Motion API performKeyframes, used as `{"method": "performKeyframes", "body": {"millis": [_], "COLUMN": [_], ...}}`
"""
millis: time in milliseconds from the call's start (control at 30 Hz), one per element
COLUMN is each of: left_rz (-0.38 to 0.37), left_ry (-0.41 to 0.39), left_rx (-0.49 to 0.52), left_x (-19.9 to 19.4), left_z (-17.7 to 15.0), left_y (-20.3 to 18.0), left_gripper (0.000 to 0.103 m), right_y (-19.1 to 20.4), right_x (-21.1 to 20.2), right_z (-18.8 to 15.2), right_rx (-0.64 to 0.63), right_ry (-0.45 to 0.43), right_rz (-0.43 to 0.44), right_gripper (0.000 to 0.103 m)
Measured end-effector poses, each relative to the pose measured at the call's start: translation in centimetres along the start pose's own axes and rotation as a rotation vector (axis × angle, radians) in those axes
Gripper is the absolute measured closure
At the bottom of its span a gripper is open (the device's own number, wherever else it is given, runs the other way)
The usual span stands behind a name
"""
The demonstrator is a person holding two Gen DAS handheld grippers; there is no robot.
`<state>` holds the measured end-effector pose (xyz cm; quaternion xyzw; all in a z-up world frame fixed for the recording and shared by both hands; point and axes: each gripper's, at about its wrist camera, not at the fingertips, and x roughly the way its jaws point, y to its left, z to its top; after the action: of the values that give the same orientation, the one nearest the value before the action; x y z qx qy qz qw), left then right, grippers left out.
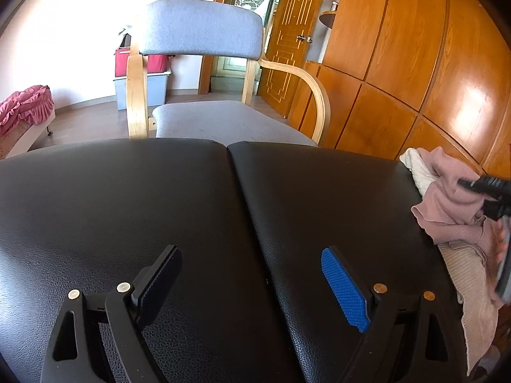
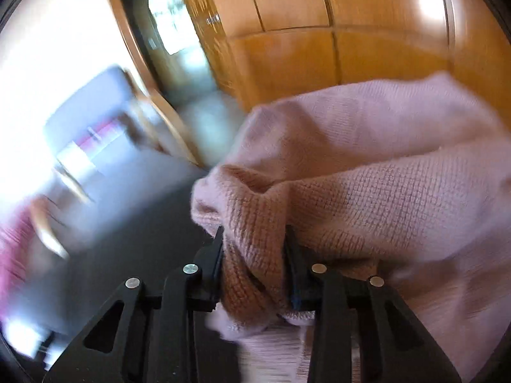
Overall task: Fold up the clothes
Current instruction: 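Carry the sweater over the bench with the right tool while the left tool grasps it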
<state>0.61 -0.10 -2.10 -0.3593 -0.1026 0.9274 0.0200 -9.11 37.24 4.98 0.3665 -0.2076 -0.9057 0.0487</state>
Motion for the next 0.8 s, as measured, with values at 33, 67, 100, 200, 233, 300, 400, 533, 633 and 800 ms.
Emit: {"method": "performKeyframes", "body": {"millis": [33,67,100,200,233,300,400,533,633,800], "left_rz": [0.000,0.001,0.002,-0.003,-0.008,-0.018,-0.035,-0.044,-0.026,-0.005], "left_ry": [-0.002,-0.005,-0.009,-0.039,-0.053,-0.074,-0.110,-0.167,-0.186,-0.077], "left_rx": [-0.001,-0.001,-0.002,-0.009,-0.016,-0.029,-0.034,-0.026,0.003,0.117], "left_x": [0.0,-0.1,-0.2,-0.9,-1.2,-1.8,-2.7,-3.9,-4.3,-3.0], "left_z": [0.0,0.0,-0.1,-0.2,-0.2,-0.4,-0.6,-0.8,-0.8,-0.9], "left_y": [0.0,0.0,0.0,0.2,0.3,0.7,0.9,0.7,0.1,-2.3], "left_gripper": [0.012,0.012,0.012,0.012,0.012,0.012,0.012,0.012,0.012,0.012], "right_y": [-0.3,-0.4,-0.4,-0.7,-0.1,1.1,3.1,6.8,9.3,9.8], "right_x": [-0.6,-1.1,-1.7,-3.2,-3.8,-4.4,-4.5,-3.5,-2.4,-4.9], "right_z": [0.4,0.7,1.0,1.9,1.5,0.8,-1.1,-5.0,-8.3,-12.3], "right_rx": [0.046,0.080,0.114,0.217,0.228,0.222,0.206,0.156,0.053,-0.226], "right_ry": [0.000,0.003,0.005,0.013,0.021,0.047,0.104,0.222,0.277,0.009], "right_rz": [0.069,0.131,0.192,0.378,0.424,0.499,0.609,0.745,0.740,0.474], "right_gripper": [0.072,0.072,0.072,0.073,0.073,0.073,0.074,0.087,0.087,0.072]}}
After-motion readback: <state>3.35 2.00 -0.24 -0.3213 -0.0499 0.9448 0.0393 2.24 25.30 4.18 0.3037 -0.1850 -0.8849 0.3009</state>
